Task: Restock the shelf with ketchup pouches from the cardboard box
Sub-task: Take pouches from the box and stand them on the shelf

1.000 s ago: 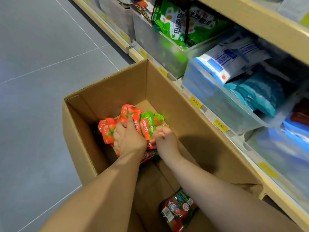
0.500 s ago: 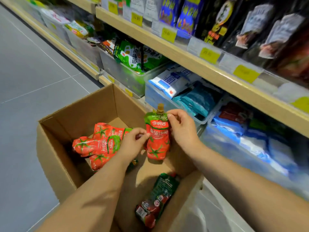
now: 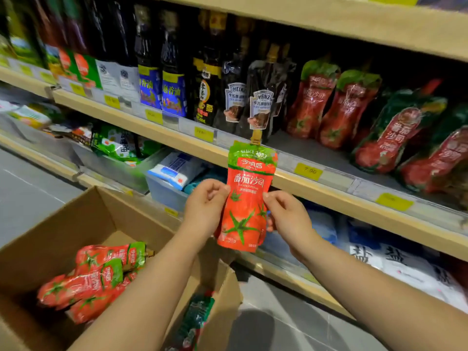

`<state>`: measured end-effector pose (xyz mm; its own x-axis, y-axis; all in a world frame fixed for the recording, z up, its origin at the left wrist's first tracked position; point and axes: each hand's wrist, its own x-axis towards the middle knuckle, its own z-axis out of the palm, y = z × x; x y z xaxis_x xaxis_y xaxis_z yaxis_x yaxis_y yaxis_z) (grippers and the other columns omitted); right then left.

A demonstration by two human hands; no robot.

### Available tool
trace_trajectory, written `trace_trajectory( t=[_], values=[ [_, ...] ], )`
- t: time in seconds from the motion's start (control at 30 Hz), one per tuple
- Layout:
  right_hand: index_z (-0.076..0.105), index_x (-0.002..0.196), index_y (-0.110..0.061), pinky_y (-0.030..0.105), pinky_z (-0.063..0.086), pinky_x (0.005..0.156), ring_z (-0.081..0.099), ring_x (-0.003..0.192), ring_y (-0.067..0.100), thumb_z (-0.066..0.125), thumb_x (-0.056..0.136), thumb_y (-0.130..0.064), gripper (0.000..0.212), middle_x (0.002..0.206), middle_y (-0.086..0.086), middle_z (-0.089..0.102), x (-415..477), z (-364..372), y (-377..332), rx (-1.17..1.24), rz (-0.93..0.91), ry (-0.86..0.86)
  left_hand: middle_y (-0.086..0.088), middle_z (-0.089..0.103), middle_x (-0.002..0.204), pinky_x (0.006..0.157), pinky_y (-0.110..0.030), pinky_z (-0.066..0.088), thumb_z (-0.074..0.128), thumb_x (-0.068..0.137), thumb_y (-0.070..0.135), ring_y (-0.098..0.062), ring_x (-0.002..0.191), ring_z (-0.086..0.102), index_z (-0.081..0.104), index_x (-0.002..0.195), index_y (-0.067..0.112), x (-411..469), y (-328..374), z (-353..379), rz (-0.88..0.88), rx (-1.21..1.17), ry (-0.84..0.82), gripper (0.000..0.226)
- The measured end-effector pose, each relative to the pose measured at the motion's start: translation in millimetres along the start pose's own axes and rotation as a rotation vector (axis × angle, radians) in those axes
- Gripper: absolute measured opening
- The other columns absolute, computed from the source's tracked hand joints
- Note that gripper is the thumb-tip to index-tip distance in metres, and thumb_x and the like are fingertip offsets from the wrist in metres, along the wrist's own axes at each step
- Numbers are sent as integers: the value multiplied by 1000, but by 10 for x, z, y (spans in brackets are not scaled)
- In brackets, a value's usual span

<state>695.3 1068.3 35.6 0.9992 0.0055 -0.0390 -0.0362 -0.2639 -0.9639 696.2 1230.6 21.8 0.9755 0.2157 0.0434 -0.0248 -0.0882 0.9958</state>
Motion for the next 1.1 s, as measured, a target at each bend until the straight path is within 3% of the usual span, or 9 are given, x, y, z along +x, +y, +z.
trace_trajectory(
  t=[0.13, 0.2, 0.3, 0.47, 0.57, 0.7, 0.8, 0.93, 1.1],
  values=[
    [51, 64, -19, 26, 40, 49, 47, 49, 13, 50, 93, -28, 30, 56, 0, 51, 84, -473, -172, 7, -44, 167, 9, 62, 64, 44, -12, 42, 62, 86, 23, 5, 48, 56, 62, 77, 21, 48, 428, 439, 12, -64, -48, 9],
    [53, 63, -19, 25, 40, 48, 48, 47, 11, 51, 92, -29, 30, 55, -1, 53, 191, -684, -273, -21, -35, 229, 7, 66, 78, 57, -17, 48, 64, 84, 26, 1, 65, 61, 64, 92, 19, 91, 632, 619, 30, -44, -55, 10],
    [50, 61, -16, 25, 37, 46, 46, 42, 13, 51, 91, -30, 33, 50, 0, 49, 331, -983, -426, -67, -34, 263, 3, 67, 94, 75, -26, 53, 68, 82, 25, -9, 84, 65, 52, 120, 21, 165, 931, 865, 83, -33, -160, 41],
    [56, 68, -14, 29, 40, 51, 49, 51, 18, 50, 91, -31, 29, 56, 1, 53, 590, -1380, -646, -125, -79, 318, -4, 62, 126, 102, -37, 44, 63, 83, 23, -18, 113, 59, 53, 130, 16, 389, 1294, 1259, 250, 193, -268, 48],
    [64, 87, -14, 32, 41, 58, 53, 61, 23, 49, 90, -30, 22, 64, 3, 56, 788, -1513, -736, -204, -125, 372, -5, 60, 126, 101, -35, 45, 59, 84, 23, -21, 113, 58, 50, 132, 17, 520, 1443, 1432, 321, 293, -255, 50],
    [61, 108, -15, 39, 53, 76, 64, 82, 31, 47, 92, -34, 29, 93, 13, 66, 996, -1608, -793, -265, -144, 479, -4, 58, 122, 90, -31, 50, 55, 84, 16, -19, 104, 59, 37, 140, 20, 676, 1501, 1615, 344, 293, -303, 59],
    [58, 102, -17, 43, 57, 74, 66, 67, 27, 43, 94, -33, 23, 77, 3, 63, 1048, -1622, -760, -277, -139, 464, 2, 59, 102, 71, -25, 49, 51, 83, 12, -10, 78, 57, 29, 141, 22, 732, 1411, 1722, 327, 258, -314, 63],
    [59, 100, -12, 37, 54, 67, 62, 61, 19, 42, 96, -28, 23, 68, -3, 57, 1054, -1614, -528, -269, -93, 452, -1, 55, 118, 93, -37, 50, 50, 82, 11, -16, 99, 57, 25, 141, 27, 738, 1216, 1810, 261, 205, -354, 66],
    [57, 105, -14, 31, 56, 61, 62, 59, 15, 51, 93, -24, 16, 77, -2, 61, 998, -1607, -377, -50, -105, 452, 5, 45, 124, 89, -24, 39, 53, 80, 15, -8, 108, 48, 32, 137, 27, 757, 1016, 1772, 302, 257, -341, 62]
  ],
)
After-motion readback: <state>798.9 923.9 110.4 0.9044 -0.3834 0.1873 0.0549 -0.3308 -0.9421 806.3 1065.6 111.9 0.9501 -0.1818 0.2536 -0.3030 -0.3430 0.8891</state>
